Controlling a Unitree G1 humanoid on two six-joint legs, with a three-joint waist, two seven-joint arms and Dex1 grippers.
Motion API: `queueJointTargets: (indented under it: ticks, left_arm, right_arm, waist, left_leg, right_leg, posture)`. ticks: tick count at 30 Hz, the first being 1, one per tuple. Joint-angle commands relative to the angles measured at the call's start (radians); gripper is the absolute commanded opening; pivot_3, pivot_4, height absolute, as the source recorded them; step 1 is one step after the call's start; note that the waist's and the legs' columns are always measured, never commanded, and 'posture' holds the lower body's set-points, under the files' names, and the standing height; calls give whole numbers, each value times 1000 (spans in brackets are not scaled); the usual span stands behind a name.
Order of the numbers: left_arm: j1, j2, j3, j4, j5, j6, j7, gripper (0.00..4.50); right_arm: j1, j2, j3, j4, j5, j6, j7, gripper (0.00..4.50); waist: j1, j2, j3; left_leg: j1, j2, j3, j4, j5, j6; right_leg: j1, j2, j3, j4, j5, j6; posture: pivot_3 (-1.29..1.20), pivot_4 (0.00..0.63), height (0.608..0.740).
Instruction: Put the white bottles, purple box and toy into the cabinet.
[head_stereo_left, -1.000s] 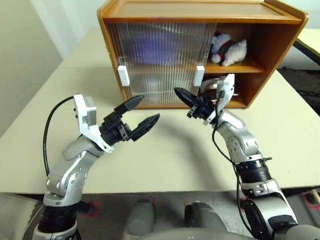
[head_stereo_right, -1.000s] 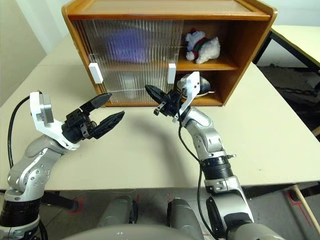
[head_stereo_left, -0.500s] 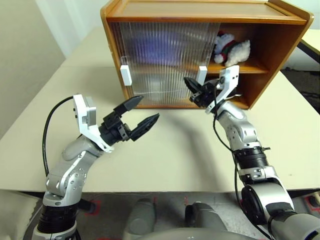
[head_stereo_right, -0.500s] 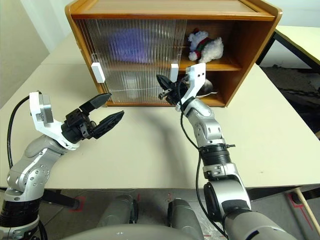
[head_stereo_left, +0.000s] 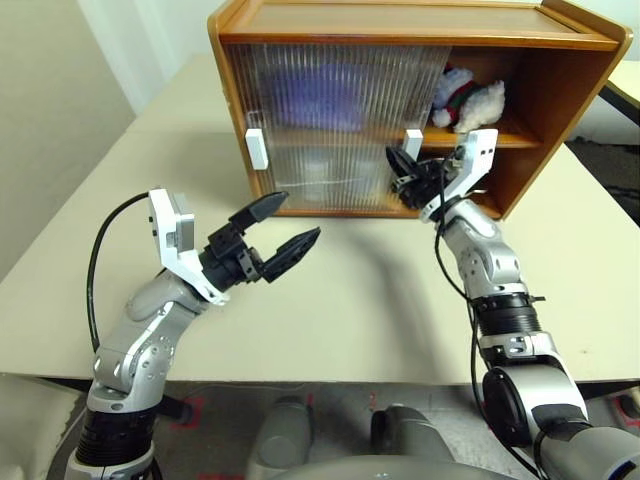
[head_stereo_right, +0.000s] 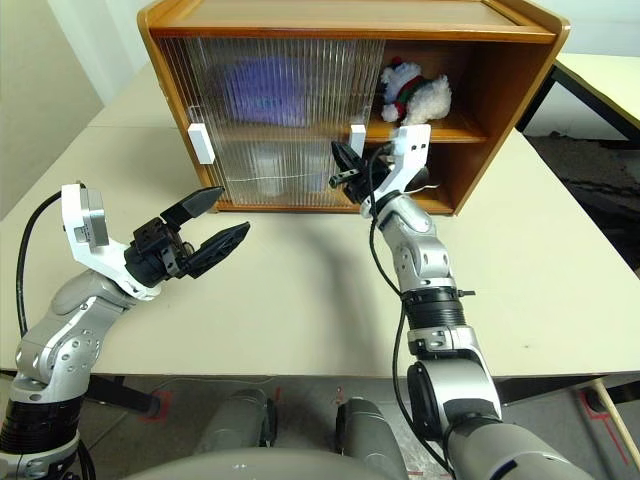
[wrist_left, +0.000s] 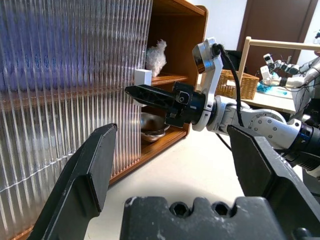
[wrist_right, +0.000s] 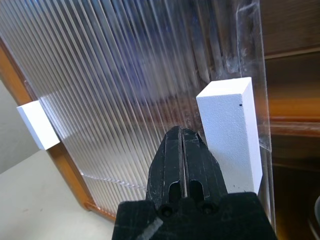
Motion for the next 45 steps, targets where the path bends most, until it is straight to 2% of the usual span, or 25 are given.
queueJointTargets:
  ticks: [1,27,45]
  left_arm:
    - [-6,-3,-8,8,4,4,-3,4500]
    - [-27,-6,-10,39,5,1,-26,4500]
    - [-42,-11,-23,61,8,4,-58,4500]
  right_arm:
    - [19,-26,-32,-39,-15,-13,-35,25]
    - [70,-128,-63,-79,-101,-105,-130,25]
    - [94,-175,-85,-110,-119,-89,-166,25]
  waist:
    - [0,0,0]
    - [-4,0,0]
    - [-48,0,0]
  left_leg:
    - [0,0,0,0,0,0]
    - [0,0,0,1,0,0]
    - [0,0,0,2,0,0]
  right_leg:
    - [0,0,0,0,0,0]
    - [0,0,1,0,0,0]
    - [1,0,1,0,0,1]
  posture:
    - [268,0,740]
    - [230,0,740]
    - [200,0,740]
